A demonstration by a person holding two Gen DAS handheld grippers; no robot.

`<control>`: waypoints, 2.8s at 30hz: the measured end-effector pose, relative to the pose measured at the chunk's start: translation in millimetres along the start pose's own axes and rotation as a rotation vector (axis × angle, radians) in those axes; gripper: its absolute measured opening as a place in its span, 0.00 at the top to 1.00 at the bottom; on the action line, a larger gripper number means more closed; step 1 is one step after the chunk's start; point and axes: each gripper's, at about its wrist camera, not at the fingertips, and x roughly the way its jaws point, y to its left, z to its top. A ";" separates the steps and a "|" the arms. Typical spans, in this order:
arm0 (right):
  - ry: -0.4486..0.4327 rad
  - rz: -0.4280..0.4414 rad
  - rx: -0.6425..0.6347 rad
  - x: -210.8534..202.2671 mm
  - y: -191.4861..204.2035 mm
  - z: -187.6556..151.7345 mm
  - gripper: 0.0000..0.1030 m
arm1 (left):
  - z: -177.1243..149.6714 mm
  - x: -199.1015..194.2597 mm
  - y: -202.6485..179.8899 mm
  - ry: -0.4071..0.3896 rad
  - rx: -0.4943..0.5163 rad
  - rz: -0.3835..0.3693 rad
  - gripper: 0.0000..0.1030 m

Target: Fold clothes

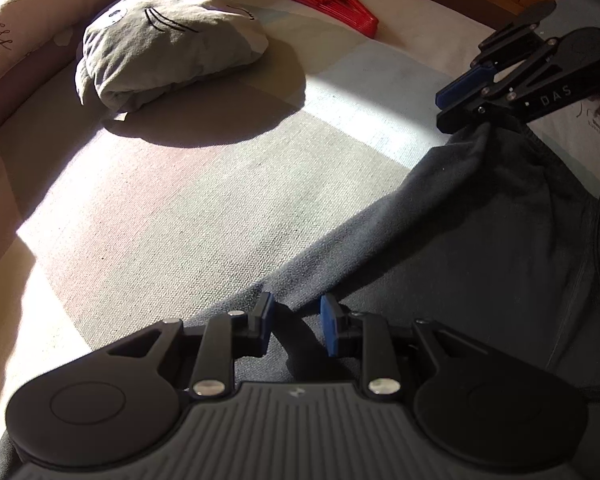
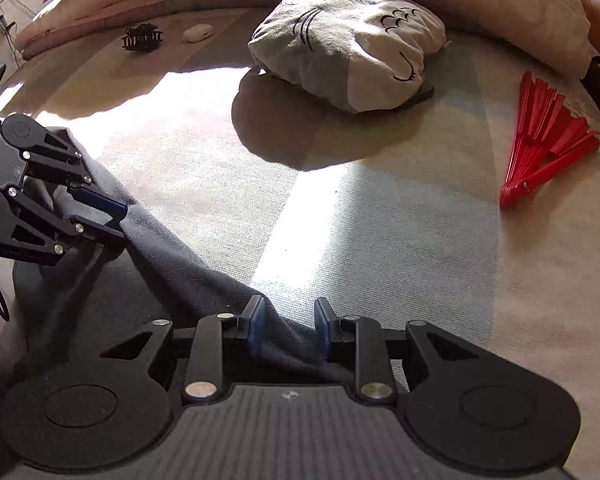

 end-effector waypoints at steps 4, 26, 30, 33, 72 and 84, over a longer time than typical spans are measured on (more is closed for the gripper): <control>-0.008 0.002 0.054 4.4 -14.9 13.8 0.69 | -0.1 -0.6 -0.1 -0.001 -0.004 -0.001 0.75; 0.193 0.061 -0.368 23.4 4.3 -1.4 0.68 | -4.4 -0.2 4.5 -0.020 -0.026 -0.020 0.74; 0.172 0.015 -0.368 21.7 9.2 -3.2 0.98 | -1.1 -4.4 3.6 -0.027 -0.034 -0.008 0.74; 0.101 -0.081 -0.289 15.7 0.4 4.4 0.98 | 3.2 -18.3 4.3 -0.090 -0.027 -0.001 0.73; 0.006 0.054 -0.207 32.2 61.3 59.6 0.96 | -81.6 -52.5 11.4 0.063 -0.198 -0.069 0.70; 0.050 0.087 -0.058 41.7 152.2 2.3 0.59 | -112.7 -45.4 32.8 0.038 -0.135 0.070 0.68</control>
